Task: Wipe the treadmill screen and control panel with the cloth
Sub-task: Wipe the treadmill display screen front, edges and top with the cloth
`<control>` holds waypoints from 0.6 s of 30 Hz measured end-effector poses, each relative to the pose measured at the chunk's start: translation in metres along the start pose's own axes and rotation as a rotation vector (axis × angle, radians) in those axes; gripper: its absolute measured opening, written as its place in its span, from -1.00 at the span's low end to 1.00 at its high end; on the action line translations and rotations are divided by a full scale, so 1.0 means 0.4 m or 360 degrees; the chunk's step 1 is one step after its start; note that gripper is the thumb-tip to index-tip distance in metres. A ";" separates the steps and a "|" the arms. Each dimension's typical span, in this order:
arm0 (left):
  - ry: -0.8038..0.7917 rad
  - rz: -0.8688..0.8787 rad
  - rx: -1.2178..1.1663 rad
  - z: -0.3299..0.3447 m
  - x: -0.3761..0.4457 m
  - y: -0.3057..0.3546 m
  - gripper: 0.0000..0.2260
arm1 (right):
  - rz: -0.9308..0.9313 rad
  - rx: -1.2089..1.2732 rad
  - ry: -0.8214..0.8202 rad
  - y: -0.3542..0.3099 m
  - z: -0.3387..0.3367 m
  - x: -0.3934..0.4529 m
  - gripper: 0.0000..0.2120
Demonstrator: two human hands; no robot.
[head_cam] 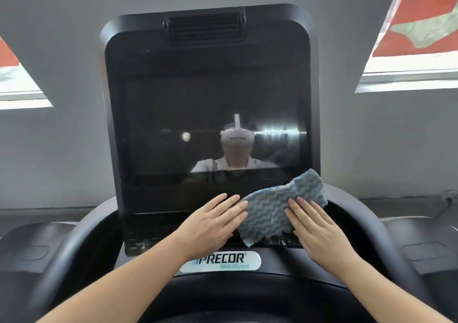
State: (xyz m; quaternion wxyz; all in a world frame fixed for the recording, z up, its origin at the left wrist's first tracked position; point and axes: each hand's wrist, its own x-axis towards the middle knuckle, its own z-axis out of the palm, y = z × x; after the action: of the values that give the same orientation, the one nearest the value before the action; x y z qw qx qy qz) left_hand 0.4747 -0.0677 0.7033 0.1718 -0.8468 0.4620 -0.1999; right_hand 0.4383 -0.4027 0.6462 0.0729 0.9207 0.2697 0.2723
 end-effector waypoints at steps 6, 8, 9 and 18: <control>-0.0060 -0.0197 -0.0137 -0.021 -0.079 0.064 -0.49 | 0.0264 0.0180 -0.0244 -0.034 0.039 -0.161 -0.42; -0.0115 -0.0225 -0.0124 -0.029 -0.105 0.062 -0.47 | 0.0322 0.0237 -0.0287 -0.033 0.030 -0.160 -0.39; -0.0140 -0.0234 -0.0118 -0.034 -0.117 0.058 -0.47 | 0.0382 0.0267 -0.0293 -0.033 0.018 -0.149 -0.38; -0.0222 -0.0476 -0.0109 -0.075 -0.160 0.007 -0.44 | 0.0431 0.0388 -0.0178 -0.055 -0.049 -0.194 -0.37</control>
State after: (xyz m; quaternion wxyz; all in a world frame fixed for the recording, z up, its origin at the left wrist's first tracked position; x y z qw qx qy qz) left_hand 0.4261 -0.0178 0.7164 0.1429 -0.9233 0.3244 -0.1482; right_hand 0.3629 -0.4259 0.6205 -0.0615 0.9644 0.1697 0.1933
